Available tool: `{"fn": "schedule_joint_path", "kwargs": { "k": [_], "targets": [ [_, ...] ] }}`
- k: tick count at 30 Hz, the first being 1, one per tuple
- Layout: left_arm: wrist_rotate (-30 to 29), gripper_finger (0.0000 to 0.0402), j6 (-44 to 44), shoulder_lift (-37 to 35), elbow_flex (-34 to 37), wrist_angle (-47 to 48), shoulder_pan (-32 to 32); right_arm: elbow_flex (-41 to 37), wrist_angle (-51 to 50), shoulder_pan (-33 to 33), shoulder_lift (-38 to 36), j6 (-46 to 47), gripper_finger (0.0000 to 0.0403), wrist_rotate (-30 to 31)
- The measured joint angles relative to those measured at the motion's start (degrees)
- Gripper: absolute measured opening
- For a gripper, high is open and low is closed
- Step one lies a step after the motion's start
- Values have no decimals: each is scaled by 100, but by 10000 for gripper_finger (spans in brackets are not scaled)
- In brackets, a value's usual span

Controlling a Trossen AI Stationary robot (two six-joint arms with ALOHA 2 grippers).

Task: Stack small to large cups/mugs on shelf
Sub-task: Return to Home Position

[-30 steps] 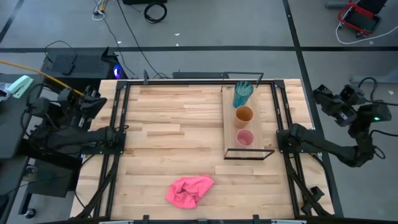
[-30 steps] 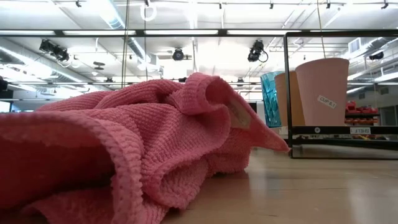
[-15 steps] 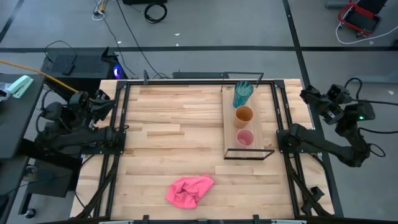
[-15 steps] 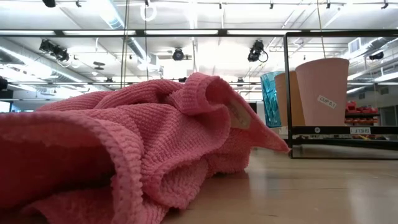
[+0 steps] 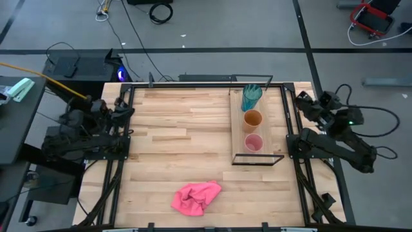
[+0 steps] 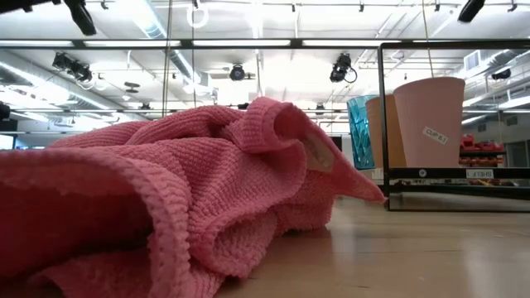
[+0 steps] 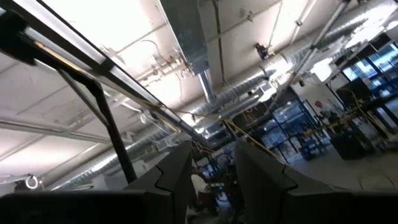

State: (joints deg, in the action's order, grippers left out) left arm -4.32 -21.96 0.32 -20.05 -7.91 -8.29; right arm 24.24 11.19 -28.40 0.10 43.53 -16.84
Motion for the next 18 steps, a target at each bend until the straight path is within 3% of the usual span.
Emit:
{"fn": "schedule_joint_path", "kwargs": {
  "k": [9, 18],
  "targets": [
    [-6, 39, -81, -2, 538, -282, 0, -901, 755, 9, 0, -5, 130, 67],
    [-234, 28, 369, -2, 673, -269, 2, -1988, 1476, 9, 0, -560, 130, 1450]
  ]
}}
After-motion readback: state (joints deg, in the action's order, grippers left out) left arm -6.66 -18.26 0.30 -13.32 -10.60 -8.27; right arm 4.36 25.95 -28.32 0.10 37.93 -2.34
